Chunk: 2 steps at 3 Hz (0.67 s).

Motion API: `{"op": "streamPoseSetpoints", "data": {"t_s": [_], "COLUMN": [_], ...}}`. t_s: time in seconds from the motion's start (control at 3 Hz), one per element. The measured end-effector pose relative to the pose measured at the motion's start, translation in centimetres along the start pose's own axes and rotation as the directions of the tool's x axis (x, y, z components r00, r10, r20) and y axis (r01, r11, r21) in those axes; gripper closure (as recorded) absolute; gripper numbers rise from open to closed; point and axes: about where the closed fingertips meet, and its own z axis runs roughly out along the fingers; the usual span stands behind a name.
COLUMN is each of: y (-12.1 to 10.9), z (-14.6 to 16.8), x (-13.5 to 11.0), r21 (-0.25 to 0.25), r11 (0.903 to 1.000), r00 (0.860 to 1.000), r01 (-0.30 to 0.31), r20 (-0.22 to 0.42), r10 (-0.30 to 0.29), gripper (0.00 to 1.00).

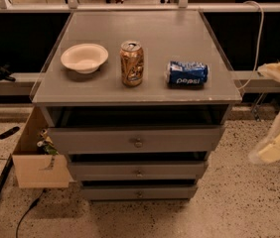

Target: Open top drawer

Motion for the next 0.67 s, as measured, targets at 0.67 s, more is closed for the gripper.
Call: {"op": "streamPoseSetpoints", "data": {"t_s": [0.67], "y": [1.20], "z": [1.14], "x": [0.33], "r21": [-0.016], "r11": [0.9995], "r00": [0.993], "r01": [-0.029], "r20": [0.111], "r10": [0.030], "gripper": [0.00]}}
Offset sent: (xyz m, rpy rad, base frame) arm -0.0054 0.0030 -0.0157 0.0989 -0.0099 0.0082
